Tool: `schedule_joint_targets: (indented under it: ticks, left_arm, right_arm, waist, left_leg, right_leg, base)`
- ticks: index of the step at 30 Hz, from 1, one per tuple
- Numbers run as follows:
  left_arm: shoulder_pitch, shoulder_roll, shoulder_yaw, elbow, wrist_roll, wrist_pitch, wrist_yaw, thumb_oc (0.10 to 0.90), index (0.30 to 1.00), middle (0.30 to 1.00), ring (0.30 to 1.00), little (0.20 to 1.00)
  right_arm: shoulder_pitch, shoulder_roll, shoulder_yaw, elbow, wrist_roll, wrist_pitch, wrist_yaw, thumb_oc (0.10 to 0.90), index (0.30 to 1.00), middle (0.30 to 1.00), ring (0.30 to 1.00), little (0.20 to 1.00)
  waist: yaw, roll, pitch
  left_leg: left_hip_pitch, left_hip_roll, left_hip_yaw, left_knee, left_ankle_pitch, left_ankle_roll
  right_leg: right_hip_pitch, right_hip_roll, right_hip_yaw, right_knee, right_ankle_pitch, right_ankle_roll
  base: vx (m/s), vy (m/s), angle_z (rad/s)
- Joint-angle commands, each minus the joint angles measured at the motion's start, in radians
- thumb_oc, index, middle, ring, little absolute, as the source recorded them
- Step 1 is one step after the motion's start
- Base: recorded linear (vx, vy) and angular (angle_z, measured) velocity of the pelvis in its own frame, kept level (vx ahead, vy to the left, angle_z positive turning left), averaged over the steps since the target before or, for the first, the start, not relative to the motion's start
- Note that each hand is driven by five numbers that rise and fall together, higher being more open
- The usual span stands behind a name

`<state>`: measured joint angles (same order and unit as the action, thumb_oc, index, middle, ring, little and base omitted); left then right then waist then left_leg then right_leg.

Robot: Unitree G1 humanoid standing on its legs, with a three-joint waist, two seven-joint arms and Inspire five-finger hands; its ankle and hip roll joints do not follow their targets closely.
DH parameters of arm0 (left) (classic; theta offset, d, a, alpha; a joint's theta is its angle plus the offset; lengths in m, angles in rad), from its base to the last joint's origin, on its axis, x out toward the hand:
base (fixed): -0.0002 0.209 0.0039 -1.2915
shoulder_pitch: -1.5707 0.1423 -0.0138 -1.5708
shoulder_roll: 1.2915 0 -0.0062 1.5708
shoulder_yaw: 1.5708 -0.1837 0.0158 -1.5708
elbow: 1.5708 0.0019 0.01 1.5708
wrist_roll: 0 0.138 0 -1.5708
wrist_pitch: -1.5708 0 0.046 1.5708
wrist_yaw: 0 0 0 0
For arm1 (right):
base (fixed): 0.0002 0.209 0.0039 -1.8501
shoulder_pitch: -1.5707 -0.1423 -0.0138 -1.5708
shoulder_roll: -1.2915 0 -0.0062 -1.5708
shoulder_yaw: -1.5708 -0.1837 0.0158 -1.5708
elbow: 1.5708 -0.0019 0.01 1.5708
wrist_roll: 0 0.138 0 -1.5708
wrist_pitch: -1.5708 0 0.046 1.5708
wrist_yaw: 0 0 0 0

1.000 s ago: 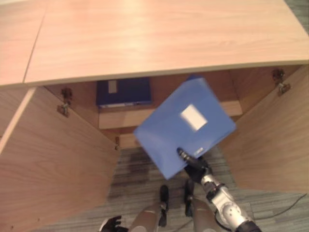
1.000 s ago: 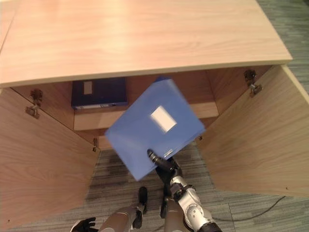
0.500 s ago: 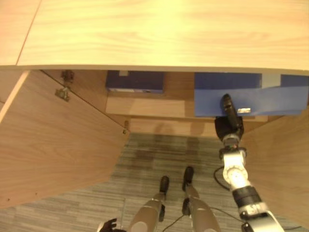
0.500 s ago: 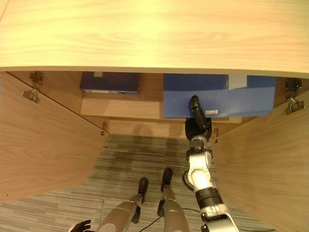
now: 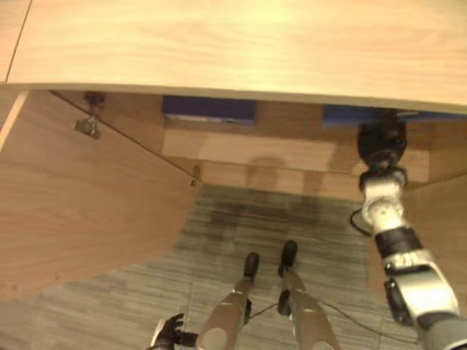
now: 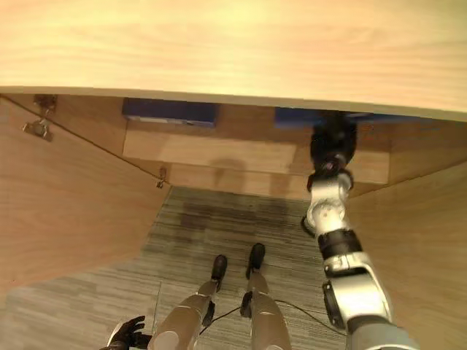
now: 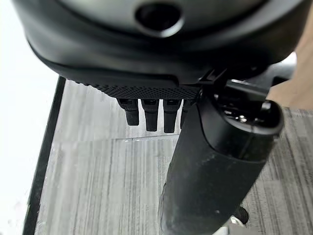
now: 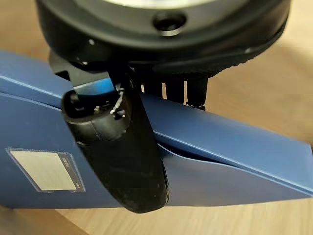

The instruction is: Put the empty folder in the office cabinet

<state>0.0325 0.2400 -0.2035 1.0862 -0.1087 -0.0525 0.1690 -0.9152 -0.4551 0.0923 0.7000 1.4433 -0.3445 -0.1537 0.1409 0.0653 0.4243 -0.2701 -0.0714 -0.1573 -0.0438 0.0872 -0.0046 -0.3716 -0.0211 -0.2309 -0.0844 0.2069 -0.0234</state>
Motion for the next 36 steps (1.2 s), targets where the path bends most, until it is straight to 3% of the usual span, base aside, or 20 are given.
schedule_joint_targets:
  ticks: [1, 4, 5, 7, 8, 20, 36]
  left_arm:
    - [0.061, 0.105, -0.061, 0.015, -0.042, 0.005, 0.024, 0.800, 0.900, 0.900, 0.900, 0.900]
    - [0.055, 0.114, -0.089, -0.009, -0.049, 0.003, 0.020, 0.800, 0.900, 0.900, 0.900, 0.900]
    - [0.052, 0.122, -0.101, -0.026, -0.053, 0.001, 0.018, 0.800, 0.900, 0.900, 0.900, 0.900]
    - [0.045, 0.125, -0.108, -0.034, -0.056, 0.000, 0.017, 0.800, 0.900, 0.900, 0.900, 0.900]
    - [0.041, 0.131, -0.113, -0.046, -0.058, 0.000, 0.016, 0.800, 0.900, 0.900, 0.900, 0.900]
    - [0.033, 0.166, -0.136, -0.117, -0.063, 0.003, 0.018, 0.800, 0.900, 0.900, 0.900, 0.900]
    - [0.035, 0.191, -0.152, -0.169, -0.049, 0.007, 0.033, 0.800, 0.900, 0.900, 0.900, 0.900]
  right_arm:
    - [-0.141, -0.068, 0.010, -0.085, 0.009, -0.088, 0.063, 0.400, 0.300, 0.300, 0.300, 0.300]
    - [-0.212, -0.073, -0.007, -0.002, 0.037, -0.097, 0.042, 0.400, 0.300, 0.300, 0.300, 0.300]
    - [-0.249, -0.086, -0.008, 0.022, 0.040, -0.108, 0.027, 0.400, 0.300, 0.300, 0.300, 0.300]
    - [-0.272, -0.093, -0.008, 0.029, 0.042, -0.113, 0.023, 0.400, 0.300, 0.300, 0.300, 0.300]
    - [-0.282, -0.095, -0.007, 0.017, 0.041, -0.122, 0.016, 0.400, 0.300, 0.300, 0.300, 0.300]
    - [-0.363, -0.132, -0.006, -0.018, 0.058, -0.182, -0.003, 0.400, 0.300, 0.300, 0.300, 0.300]
    - [-0.393, -0.151, -0.024, -0.014, 0.059, -0.220, -0.041, 0.400, 0.300, 0.300, 0.300, 0.300]
  waist:
    - [0.022, -0.002, -0.071]
    - [0.033, 0.015, -0.055]
    - [0.037, 0.025, -0.047]
    - [0.040, 0.031, -0.030]
    - [0.042, 0.042, -0.016]
    - [0.052, 0.087, 0.022]
    - [0.052, 0.101, 0.053]
  left_leg:
    - [0.045, 0.012, -0.033, -0.026, -0.044, 0.006]
    - [0.021, 0.008, -0.038, -0.022, -0.043, 0.006]
    - [0.015, 0.011, -0.041, -0.014, -0.064, 0.005]
    - [-0.014, 0.002, -0.033, 0.011, -0.054, 0.007]
    - [-0.030, -0.003, -0.030, 0.044, -0.082, 0.005]
    - [-0.153, -0.071, -0.029, 0.199, -0.138, 0.010]
    - [-0.159, -0.074, -0.041, 0.170, -0.126, 0.014]
  right_leg:
    - [-0.036, -0.013, 0.037, 0.182, -0.207, 0.047]
    - [-0.056, -0.012, 0.033, 0.193, -0.211, 0.048]
    - [-0.062, -0.006, 0.045, 0.204, -0.241, 0.050]
    - [-0.084, -0.016, 0.034, 0.218, -0.223, 0.046]
    - [-0.097, -0.017, 0.041, 0.247, -0.257, 0.046]
    - [-0.217, -0.058, 0.046, 0.429, -0.320, 0.034]
    - [-0.235, -0.061, 0.041, 0.430, -0.315, 0.038]
  base:
    - [0.00, -0.034, 0.11]
    - [0.02, -0.027, 0.18]
    - [-0.03, -0.012, 0.06]
    - [-0.02, 0.005, 0.03]
    - [0.04, -0.013, 0.04]
    - [-0.02, 0.024, 0.06]
    - [0.00, 0.001, 0.03]
